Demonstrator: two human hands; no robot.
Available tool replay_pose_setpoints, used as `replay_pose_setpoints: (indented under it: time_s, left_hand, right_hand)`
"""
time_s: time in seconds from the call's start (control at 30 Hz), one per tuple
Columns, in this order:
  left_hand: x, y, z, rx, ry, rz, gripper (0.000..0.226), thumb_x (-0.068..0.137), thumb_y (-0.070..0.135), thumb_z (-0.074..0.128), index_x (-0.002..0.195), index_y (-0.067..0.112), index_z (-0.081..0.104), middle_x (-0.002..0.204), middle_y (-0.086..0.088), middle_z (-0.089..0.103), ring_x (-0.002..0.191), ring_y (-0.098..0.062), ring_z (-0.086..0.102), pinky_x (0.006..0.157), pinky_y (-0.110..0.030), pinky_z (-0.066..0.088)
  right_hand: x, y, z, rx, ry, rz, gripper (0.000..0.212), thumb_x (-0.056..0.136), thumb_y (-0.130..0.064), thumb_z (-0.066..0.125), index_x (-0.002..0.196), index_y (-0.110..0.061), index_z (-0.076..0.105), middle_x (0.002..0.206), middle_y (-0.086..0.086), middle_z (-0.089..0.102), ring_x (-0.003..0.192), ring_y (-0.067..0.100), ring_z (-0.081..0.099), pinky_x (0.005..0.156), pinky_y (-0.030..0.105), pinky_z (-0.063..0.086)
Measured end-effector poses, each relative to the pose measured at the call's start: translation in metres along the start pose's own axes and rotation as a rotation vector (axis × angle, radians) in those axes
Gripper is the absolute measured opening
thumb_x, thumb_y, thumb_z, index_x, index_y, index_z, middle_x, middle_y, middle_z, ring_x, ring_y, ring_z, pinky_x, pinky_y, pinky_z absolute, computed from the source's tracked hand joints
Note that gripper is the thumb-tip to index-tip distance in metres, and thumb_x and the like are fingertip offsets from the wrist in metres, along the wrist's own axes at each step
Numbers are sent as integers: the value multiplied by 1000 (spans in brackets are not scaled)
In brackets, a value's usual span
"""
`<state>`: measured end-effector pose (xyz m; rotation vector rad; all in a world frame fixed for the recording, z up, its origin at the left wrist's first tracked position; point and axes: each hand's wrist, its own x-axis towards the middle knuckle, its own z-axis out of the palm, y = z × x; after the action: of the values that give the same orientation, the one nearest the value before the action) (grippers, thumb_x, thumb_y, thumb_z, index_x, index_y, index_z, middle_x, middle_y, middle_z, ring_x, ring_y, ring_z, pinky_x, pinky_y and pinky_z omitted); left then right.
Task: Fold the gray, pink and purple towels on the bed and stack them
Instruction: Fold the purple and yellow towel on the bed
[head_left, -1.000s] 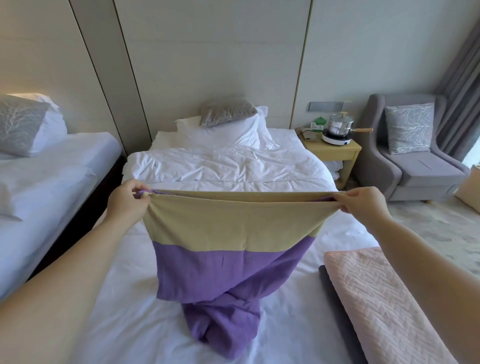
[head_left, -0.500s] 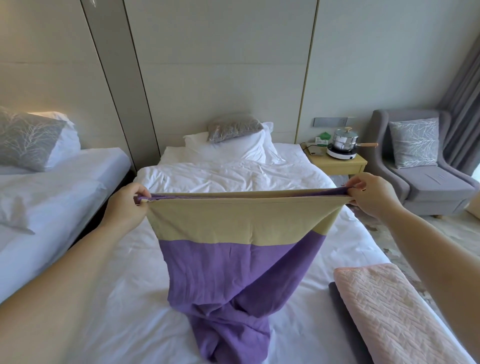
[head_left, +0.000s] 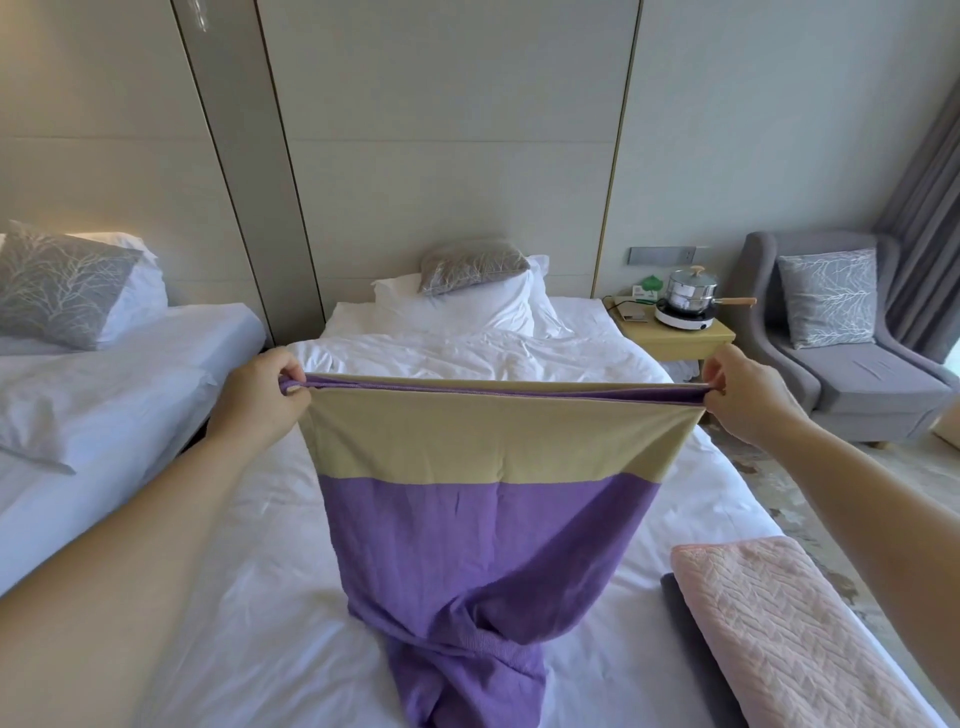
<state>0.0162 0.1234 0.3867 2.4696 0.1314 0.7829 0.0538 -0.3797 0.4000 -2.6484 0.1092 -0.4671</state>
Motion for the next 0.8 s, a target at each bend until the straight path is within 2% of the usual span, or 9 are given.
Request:
replay_pose_setpoints:
  time_s: [0.2,0.3,0.4,0.5,0.57,0.6,0.67,0.73,0.8]
  left_hand:
    - [28,19,-29,166,47,-135,14,77,12,52,79,26,51,82,4,59,79,-30,54,67,-33,40]
    - [41,30,-48,147,25,-160,22,76,12,50,87,30,48,89,9,61,84,-28,57,73,-35,46]
    - [54,43,-68,39,5,-135,34,74,3,49,93,31,54,97,7,63,91,-27,58,80,-37,49]
    - [68,54,-87,-109,55,-169,34,71,-8,51,85,21,63,92,-10,68,85,-31,62,78,-40,55]
    - [78,62,-96,-332,62,-246,30,75,-14,55,90,11,64,95,-16,66,77,-29,64,71,-37,59]
    - [82,67,-100,-430,63,-292,28,78,-14,55,94,8,63,93,-17,64,68,-25,66,61,-31,59]
    - [87,74,-106,-583,59,-393,22,87,-7,44,98,6,58,84,-14,62,46,-16,65,39,-20,51]
    - [92,73,-111,-671,41,-461,21,90,-1,37,97,8,54,80,-13,62,39,-14,63,36,-21,50]
    - [96,69,-116,-722,39,-492,20,88,-1,38,97,7,55,81,-13,64,40,-16,64,38,-24,52]
  right_hand:
    - [11,-26,-28,38,24,-86,25,74,7,53,73,-17,49,89,8,49,76,27,47,55,27,32]
    - [15,-45,-51,135,74,-122,35,73,12,47,62,-19,60,83,0,54,85,26,51,72,31,40]
    - [22,-62,-73,69,64,-175,38,75,11,46,76,-15,74,94,3,64,95,24,56,87,32,45]
    - [27,-79,-92,-93,62,-160,35,83,0,45,91,-16,76,98,5,69,91,24,56,79,31,46]
    - [31,-90,-100,-167,15,-141,30,87,-10,44,86,-11,74,93,9,69,86,26,57,78,33,47]
    - [32,-96,-102,-194,-26,-131,29,89,-18,45,78,-8,70,85,10,68,81,27,58,76,34,48]
    - [30,-108,-105,-225,-63,-139,41,82,-40,59,62,-5,61,63,6,59,65,24,54,63,32,43]
    - [26,-118,-106,-299,-24,-201,48,68,-49,73,58,-4,59,59,4,53,56,21,51,53,29,37]
    - [23,-125,-107,-338,11,-257,45,64,-47,79,60,-7,58,67,5,55,59,20,51,51,29,36]
